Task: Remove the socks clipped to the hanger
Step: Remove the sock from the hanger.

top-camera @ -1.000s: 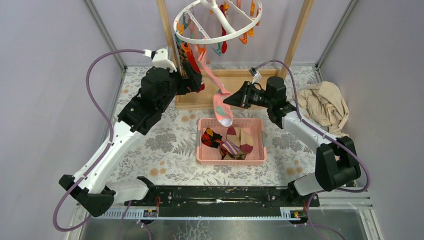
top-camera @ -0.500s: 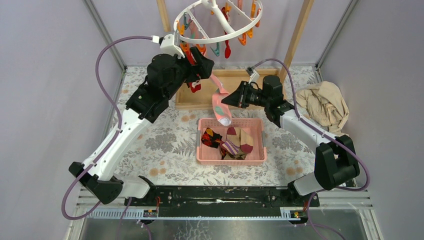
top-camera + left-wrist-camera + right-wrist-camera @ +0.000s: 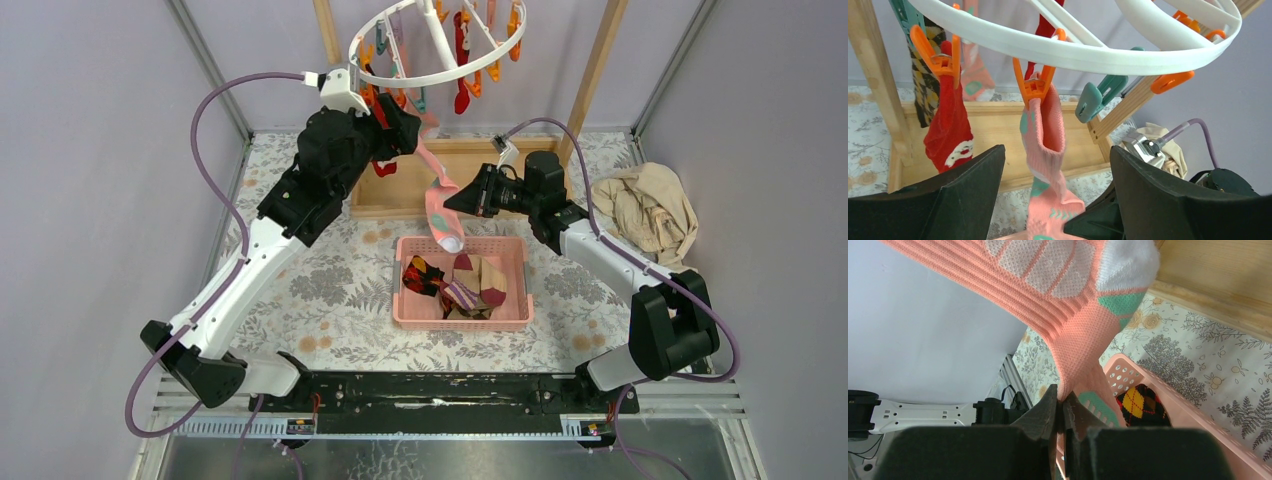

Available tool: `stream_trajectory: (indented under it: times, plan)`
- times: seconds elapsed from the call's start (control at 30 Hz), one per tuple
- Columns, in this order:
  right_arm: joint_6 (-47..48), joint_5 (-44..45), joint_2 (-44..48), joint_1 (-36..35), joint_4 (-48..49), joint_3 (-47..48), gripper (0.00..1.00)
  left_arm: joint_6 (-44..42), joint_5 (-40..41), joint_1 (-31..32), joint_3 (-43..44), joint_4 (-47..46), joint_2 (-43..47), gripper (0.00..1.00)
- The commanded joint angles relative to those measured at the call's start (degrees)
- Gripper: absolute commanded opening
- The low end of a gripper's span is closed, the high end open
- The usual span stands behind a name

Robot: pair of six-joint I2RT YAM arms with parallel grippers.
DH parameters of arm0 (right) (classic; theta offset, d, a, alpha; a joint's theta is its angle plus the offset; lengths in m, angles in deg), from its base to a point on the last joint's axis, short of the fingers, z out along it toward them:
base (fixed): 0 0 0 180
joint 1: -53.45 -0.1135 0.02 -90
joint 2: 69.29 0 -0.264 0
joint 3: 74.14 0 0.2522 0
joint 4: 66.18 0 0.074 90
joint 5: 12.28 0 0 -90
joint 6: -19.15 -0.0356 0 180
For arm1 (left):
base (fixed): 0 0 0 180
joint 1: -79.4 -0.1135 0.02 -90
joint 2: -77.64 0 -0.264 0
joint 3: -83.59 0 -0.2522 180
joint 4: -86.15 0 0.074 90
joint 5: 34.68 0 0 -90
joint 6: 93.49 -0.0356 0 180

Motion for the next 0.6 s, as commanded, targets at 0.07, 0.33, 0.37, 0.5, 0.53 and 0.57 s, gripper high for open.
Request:
stream_trajectory:
  times: [0.07, 0.33, 0.37, 0.5, 0.53, 0.57]
  plan:
    - [0.1, -0.4, 0.6, -0.5, 2.9, 2.5, 0.00, -4.6, 3.3, -0.4, -0.8, -6.1, 1.1, 0.82]
    - [-0.4, -0.4, -0.6, -0.5, 3.6, 3.1, 0.00, -6.8, 4.1, -0.5, -1.0, -6.5, 1.4, 0.82]
    - [-0.4, -0.5, -0.6, -0.6, 3.8, 3.1, 0.00, -7.1, 4.5, -0.5, -1.0, -6.5, 1.3, 0.81]
    - [-0.4, -0.4, -0.8, -0.8, 3.8, 3.5, 0.00, -8.7, 6.1, -0.4, -1.1, -7.4, 0.6, 0.79]
    - [-0.4, -0.3, -0.8, -0.9, 3.7, 3.6, 0.00, -9.0, 6.4, -0.4, -1.2, -7.6, 0.3, 0.78]
    - [-0.4, -0.4, -0.9, -0.9, 3.7, 3.7, 0.00, -9.2, 6.8, -0.4, -1.2, -7.8, 0.2, 0.78]
